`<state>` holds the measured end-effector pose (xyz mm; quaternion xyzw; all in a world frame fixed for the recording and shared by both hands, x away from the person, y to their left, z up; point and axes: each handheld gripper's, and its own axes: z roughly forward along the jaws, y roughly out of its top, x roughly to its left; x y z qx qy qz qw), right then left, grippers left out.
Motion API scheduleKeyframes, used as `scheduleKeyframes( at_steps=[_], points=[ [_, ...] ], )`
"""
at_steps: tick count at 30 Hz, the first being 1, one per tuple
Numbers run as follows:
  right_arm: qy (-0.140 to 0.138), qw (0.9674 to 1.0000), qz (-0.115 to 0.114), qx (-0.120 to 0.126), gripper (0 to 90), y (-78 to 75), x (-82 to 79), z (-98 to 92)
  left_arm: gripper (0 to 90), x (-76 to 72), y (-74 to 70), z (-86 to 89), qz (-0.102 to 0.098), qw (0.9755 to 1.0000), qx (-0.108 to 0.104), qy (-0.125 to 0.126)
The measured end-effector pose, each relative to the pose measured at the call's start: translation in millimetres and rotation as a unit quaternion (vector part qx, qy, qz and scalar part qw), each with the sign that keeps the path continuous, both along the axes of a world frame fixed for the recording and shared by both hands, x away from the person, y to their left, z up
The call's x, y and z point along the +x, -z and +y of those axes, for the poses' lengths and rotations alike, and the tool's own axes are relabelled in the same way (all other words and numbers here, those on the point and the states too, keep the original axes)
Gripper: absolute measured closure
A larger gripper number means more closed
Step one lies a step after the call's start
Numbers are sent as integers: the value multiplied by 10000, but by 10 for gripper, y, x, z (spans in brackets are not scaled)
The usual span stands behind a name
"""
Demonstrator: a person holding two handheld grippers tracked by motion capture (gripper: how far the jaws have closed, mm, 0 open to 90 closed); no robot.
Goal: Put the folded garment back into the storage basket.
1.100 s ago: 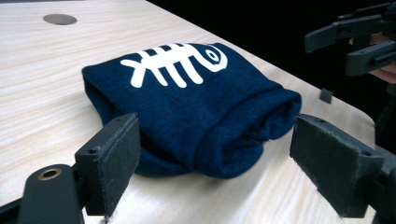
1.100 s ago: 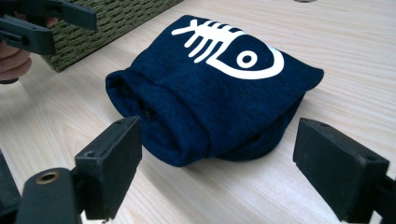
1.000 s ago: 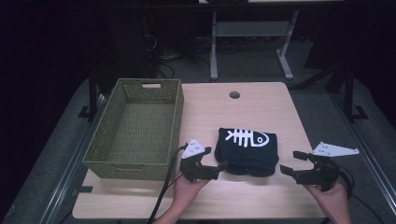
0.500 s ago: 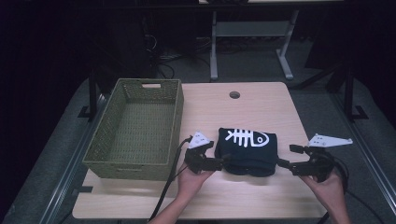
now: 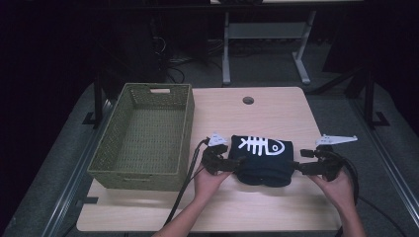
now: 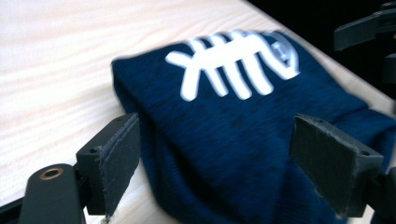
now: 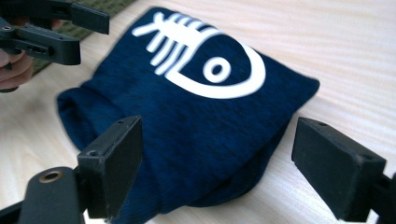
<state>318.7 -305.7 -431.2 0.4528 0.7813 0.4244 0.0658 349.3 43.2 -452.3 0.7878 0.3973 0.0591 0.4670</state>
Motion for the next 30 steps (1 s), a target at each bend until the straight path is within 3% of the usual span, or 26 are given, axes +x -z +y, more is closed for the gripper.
scheduleKeyframes(
  at_steps=[7,21,26,30],
  points=[
    [163,9996,230,6,229,166,115,51,193,136,140,-6,442,9990,42,-73],
    [449,9953,840,-198,341,323,199,151,314,163,191,-81,621,9980,50,101],
    [464,9948,869,-260,410,333,207,192,371,150,190,-93,624,9979,104,160],
    [380,9953,803,-397,476,328,196,239,454,150,200,-95,717,9972,-36,204]
  ],
)
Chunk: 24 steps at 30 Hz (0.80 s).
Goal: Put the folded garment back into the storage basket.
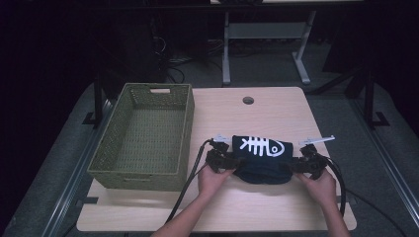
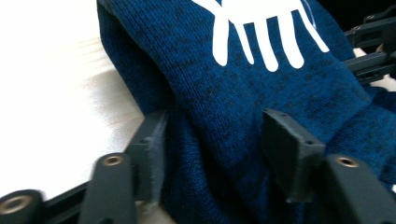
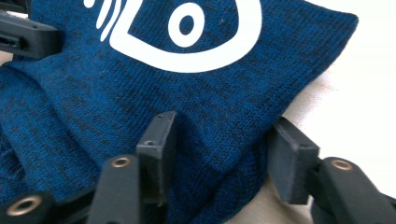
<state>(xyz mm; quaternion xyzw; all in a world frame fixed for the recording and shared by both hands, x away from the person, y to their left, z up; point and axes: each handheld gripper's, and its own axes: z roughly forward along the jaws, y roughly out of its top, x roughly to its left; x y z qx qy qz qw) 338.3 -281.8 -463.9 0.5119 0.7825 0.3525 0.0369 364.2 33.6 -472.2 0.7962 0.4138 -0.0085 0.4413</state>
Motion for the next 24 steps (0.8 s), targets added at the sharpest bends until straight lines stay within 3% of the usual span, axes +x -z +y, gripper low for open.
scheduleKeyframes(
  at_steps=[4,9,13,18,24],
  points=[
    [-15,10000,64,15,570,-6,-15,26,546,-3,8,1,43,9999,-100,57],
    [-110,9999,-63,-19,675,-42,-52,59,619,5,-4,16,135,9997,-217,56],
    [-176,9998,-89,-54,685,-78,-94,86,652,-3,-22,19,139,9996,-220,91],
    [-205,9997,-118,75,693,-91,-139,67,664,-17,-55,37,186,9994,-259,133],
    [-198,9995,-221,131,693,-166,-208,48,665,-43,-139,36,107,9994,-267,194]
  ],
)
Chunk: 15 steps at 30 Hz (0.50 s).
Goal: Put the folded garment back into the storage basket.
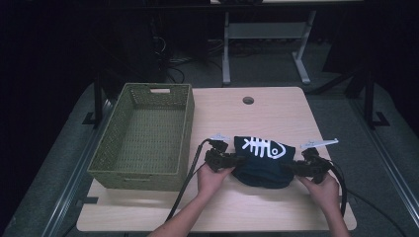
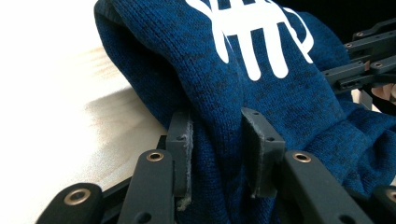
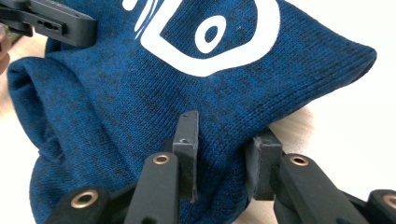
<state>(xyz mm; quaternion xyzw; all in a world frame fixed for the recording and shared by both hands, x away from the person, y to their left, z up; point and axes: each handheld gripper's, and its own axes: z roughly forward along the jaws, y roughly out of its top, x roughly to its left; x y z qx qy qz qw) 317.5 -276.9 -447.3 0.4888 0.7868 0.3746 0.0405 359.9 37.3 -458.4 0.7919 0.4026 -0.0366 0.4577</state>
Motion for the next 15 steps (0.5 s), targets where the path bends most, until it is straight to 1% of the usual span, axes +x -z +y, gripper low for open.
scheduleKeyframes(
  at_steps=[2,3,4,5,8,9,15],
  points=[
    [-5,10000,-21,9,693,-15,-8,-1,664,-9,-23,5,-14,10000,-40,-4],
    [1,10000,-36,14,693,-53,-28,-1,664,-12,-32,6,-18,10000,-66,7],
    [-12,10000,-93,-6,693,-88,-45,-3,664,-25,-58,8,-44,10000,-73,33],
    [1,10000,-83,-3,693,-109,-54,0,664,-35,-77,8,-66,9999,-87,39],
    [-11,9998,-191,17,692,-172,-87,-14,663,-65,-135,13,-166,9998,-96,59],
    [3,9998,-179,29,693,-190,-97,-15,662,-77,-160,16,-188,9997,-110,75],
    [27,9994,-349,78,692,-333,-165,-15,661,-136,-340,35,-391,9991,-127,139]
  ],
)
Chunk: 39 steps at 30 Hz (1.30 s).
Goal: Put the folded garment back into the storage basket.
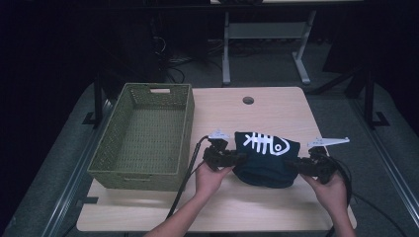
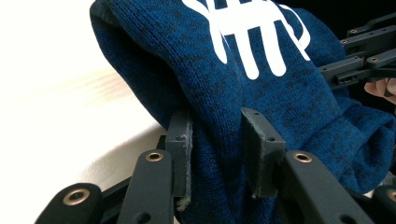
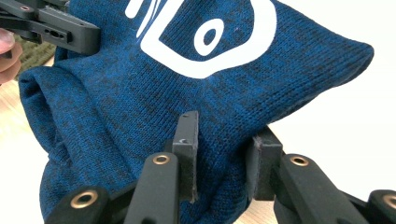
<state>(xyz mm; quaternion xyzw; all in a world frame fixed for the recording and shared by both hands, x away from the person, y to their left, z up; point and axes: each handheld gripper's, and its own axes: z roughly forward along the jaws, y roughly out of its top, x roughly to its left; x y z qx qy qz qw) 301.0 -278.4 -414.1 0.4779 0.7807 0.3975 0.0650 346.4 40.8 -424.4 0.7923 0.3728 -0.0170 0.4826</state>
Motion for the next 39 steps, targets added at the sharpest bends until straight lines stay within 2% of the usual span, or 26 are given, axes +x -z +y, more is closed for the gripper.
scheduleKeyframes(
  at_steps=[8,32,39],
  points=[
    [12,9998,-151,97,692,-156,-36,8,659,-45,-177,44,-154,9998,-78,15],
    [-90,9989,-415,215,691,-423,-63,100,656,-108,-476,179,-403,9991,-107,3],
    [-158,9983,-489,260,690,-500,-62,147,657,-113,-524,248,-421,9990,-149,-25]
  ],
)
